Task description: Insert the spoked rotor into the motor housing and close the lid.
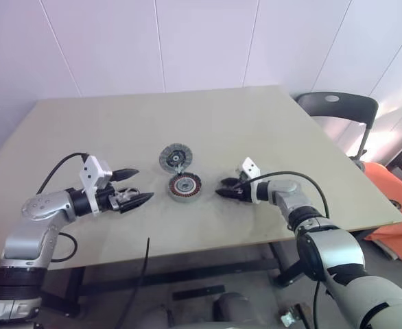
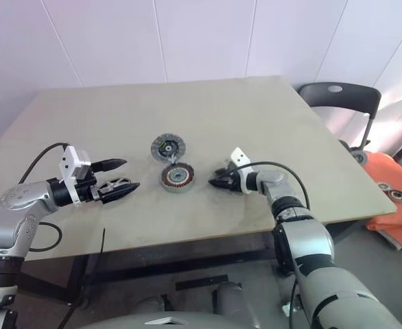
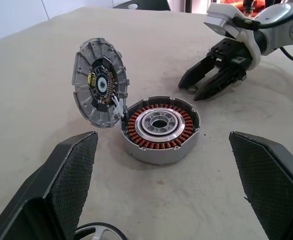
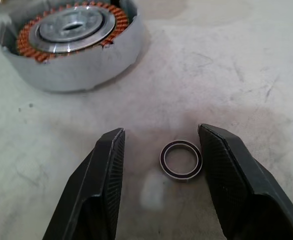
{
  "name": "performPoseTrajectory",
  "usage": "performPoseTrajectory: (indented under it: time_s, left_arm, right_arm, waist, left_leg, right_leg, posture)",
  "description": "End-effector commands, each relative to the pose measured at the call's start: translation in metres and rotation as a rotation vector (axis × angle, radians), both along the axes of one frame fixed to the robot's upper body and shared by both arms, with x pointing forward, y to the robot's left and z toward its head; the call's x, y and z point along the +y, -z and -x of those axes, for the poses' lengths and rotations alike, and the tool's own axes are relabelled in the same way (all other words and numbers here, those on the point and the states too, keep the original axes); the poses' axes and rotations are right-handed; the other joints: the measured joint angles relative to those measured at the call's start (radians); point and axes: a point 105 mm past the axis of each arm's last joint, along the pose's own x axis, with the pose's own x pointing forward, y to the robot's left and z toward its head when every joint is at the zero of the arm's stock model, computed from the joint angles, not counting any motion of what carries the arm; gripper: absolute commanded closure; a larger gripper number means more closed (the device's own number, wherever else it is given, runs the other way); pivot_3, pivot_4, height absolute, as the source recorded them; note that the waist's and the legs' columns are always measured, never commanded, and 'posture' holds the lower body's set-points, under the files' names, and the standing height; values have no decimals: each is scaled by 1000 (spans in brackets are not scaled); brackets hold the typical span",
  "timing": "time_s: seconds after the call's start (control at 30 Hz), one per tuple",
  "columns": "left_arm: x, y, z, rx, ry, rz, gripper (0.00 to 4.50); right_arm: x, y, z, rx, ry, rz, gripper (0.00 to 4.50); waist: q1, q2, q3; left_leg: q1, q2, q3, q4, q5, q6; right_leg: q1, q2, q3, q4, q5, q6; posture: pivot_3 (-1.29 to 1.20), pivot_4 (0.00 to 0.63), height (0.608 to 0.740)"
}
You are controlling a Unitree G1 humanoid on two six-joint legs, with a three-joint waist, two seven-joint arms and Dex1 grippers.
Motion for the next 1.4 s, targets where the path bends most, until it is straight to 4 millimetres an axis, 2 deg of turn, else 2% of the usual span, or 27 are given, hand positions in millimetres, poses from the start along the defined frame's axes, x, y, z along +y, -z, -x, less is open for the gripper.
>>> performPoseTrajectory:
  time_s: [0.03, 0.37, 0.47, 0.57, 0.9, 0.97, 1.13, 1.4]
  left_arm:
    - [-2, -13, 0, -57, 4, 1, 0]
    - [-3, -14, 1, -54, 1, 4, 0]
    - [-2, -14, 1, -55, -1, 4, 0]
    - [-2, -15, 0, -56, -2, 5, 0]
    - [-3, -15, 6, -38, 27, -1, 0]
    - [-3, -14, 8, -31, 34, -5, 0]
    - [-1, -14, 7, -39, 19, -4, 0]
    - [6, -13, 11, -32, 16, -13, 0]
  right_arm:
    - [-4, -6, -4, -42, 3, 20, 2075]
    - [-5, -3, -3, -34, 14, 23, 2075]
    - [-5, -1, -3, -39, 15, 36, 2664]
    - [-5, -1, -2, -23, 8, 24, 3590]
    - [-7, -1, -2, -43, 5, 46, 3590]
    - [-8, -1, -1, -52, -11, 51, 3756]
    - [-3, -4, -1, -54, -27, 35, 3765]
    - [22, -37, -2, -147, -175, -38, 3765]
  waist:
    - [0, 0, 0]
    - [0, 0, 0]
    - [0, 0, 0]
    - [1, 0, 0]
    - [1, 0, 0]
    - [1, 0, 0]
    - [2, 0, 0]
    - [-2, 1, 0]
  left_leg:
    - [0, 0, 0, 0, 0, 0]
    - [0, 0, 0, 0, 0, 0]
    - [0, 0, 0, 0, 0, 0]
    - [1, 0, 0, 0, 0, 0]
    - [1, 0, 0, 0, 0, 0]
    - [0, 0, 0, 0, 0, 0]
    - [0, 0, 0, 0, 0, 0]
    - [0, 0, 0, -1, 0, 0]
  right_leg:
    - [0, 0, 0, 0, 0, 0]
    - [0, 0, 0, 0, 0, 0]
    - [0, 0, 0, 0, 0, 0]
    - [1, 0, 0, 0, 0, 0]
    - [1, 0, 0, 0, 0, 0]
    - [1, -1, 0, -1, 0, 0]
    - [1, -1, 0, -1, 0, 0]
    - [0, 0, 0, -1, 0, 0]
  posture:
    - [0, 0, 740]
    - [0, 0, 740]
    - [0, 0, 740]
    - [0, 0, 740]
    - [0, 0, 740]
    - [0, 0, 740]
    - [0, 0, 740]
    - [0, 0, 740]
